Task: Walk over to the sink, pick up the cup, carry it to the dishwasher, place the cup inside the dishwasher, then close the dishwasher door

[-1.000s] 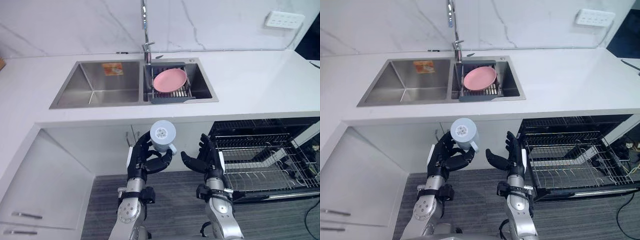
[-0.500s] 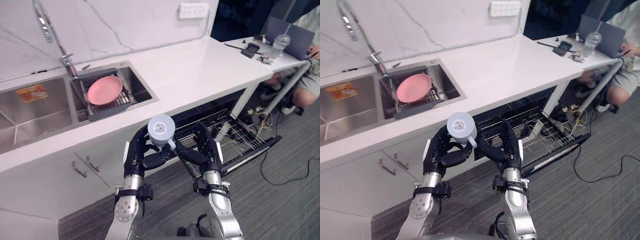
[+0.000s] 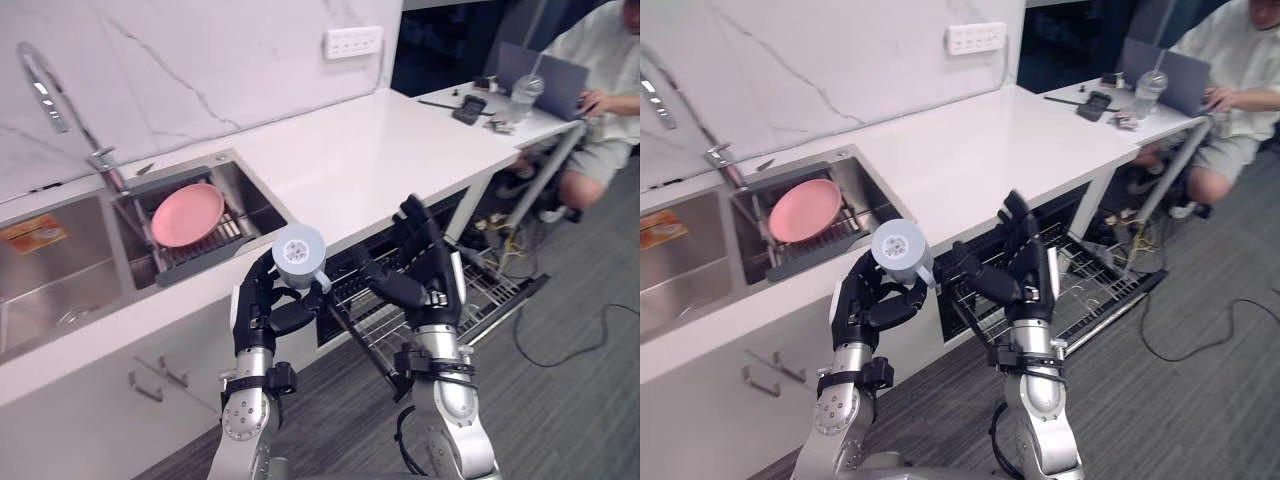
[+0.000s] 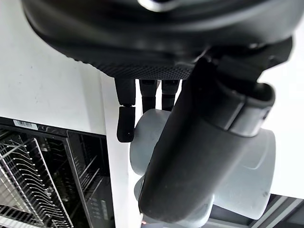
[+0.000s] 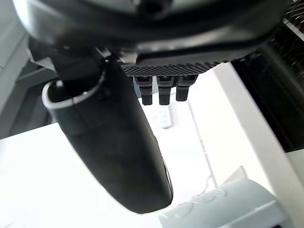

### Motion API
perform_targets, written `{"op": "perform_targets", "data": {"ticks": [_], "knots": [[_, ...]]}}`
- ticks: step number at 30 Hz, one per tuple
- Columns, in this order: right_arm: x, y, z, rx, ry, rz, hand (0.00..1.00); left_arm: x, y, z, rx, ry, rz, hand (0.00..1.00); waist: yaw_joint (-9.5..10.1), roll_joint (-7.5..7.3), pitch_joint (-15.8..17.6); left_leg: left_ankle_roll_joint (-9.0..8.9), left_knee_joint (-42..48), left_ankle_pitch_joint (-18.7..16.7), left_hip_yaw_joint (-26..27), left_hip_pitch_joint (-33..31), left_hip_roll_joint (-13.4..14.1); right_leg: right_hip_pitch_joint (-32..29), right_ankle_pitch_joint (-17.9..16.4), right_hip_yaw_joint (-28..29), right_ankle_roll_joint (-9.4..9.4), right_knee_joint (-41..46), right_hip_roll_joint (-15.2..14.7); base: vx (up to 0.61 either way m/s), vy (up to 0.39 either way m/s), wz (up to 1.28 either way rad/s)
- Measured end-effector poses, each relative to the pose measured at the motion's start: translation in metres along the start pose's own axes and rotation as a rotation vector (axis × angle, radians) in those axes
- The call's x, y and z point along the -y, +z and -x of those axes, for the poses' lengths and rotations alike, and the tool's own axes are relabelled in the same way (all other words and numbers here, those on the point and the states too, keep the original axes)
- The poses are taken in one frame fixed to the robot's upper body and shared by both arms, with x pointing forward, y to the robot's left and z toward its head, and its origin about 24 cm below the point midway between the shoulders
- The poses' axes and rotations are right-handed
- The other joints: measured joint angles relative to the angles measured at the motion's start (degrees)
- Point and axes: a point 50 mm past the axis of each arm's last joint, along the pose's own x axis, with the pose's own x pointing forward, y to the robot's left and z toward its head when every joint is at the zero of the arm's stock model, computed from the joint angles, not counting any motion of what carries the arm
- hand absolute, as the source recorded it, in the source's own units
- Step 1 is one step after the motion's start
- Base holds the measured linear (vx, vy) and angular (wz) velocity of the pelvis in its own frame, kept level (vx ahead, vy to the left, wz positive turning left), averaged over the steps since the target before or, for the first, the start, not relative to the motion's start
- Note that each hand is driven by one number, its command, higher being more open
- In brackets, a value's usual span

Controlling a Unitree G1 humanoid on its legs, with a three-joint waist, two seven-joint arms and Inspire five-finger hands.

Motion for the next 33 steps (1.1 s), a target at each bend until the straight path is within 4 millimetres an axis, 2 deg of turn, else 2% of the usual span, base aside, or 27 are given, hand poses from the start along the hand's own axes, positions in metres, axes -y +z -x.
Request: {"op": "perform_targets", "data": {"ticks": [5, 12, 15, 23, 33], "knots": [[-0.002, -0.001, 0.001, -0.006, 0.037, 0.001, 0.9, -0.001, 0.0, 0.0, 0.004, -0.007, -0.03, 0.3, 0.0, -0.43, -0.76, 0.45, -6.47, 1.71, 1.18, 5.13, -1.53, 3.22, 0.7, 0.58, 0.37, -3.63, -0.94, 0.05, 0.041, -0.07], [0.001, -0.003, 0.002, -0.02, 0.055, 0.019, 0.9, -0.002, -0.011, -0.002, -0.038, -0.01, -0.045, 0.3, -0.91, -0.43, -1.71, 0.43, -11.4, 3.78, 1.97, 7.3, -1.76, 3.82, 1.88, 1.27, -0.05, -5.48, -0.24, 0.03, -0.02, -0.06], [0.002, -0.007, 0.003, -0.036, 0.066, 0.028, 0.9, -0.001, -0.014, -0.003, -0.051, -0.015, -0.054, 0.3, -0.98, -0.47, -1.81, 0.64, -11.67, 3.99, 2.18, 7.47, -1.87, 3.8, 2.26, 1.58, -0.08, -5.68, -0.27, -0.03, 0.01, -0.06], [0.003, -0.021, 0.007, -0.118, 0.147, 0.065, 0.9, -0.005, -0.006, -0.021, -0.008, -0.019, -0.086, 0.3, -1.02, -0.44, -2.12, 1.45, -11.86, 4.96, 2.45, 6.89, -2.62, 4.14, 4.83, 2.16, 0.47, -8.8, -0.84, -0.06, 0.017, -0.02], [-0.007, -0.022, 0.002, -0.133, 0.273, 0.102, 0.9, -0.003, 0.001, -0.028, 0.025, -0.031, -0.089, 0.3, -1.17, -0.4, -2.47, 1.65, -11.71, 5.32, 2.82, 6.23, -2.84, 3.63, 5.8, 2.64, 0.77, -9.74, -1.02, -0.03, 0.005, -0.02]]}}
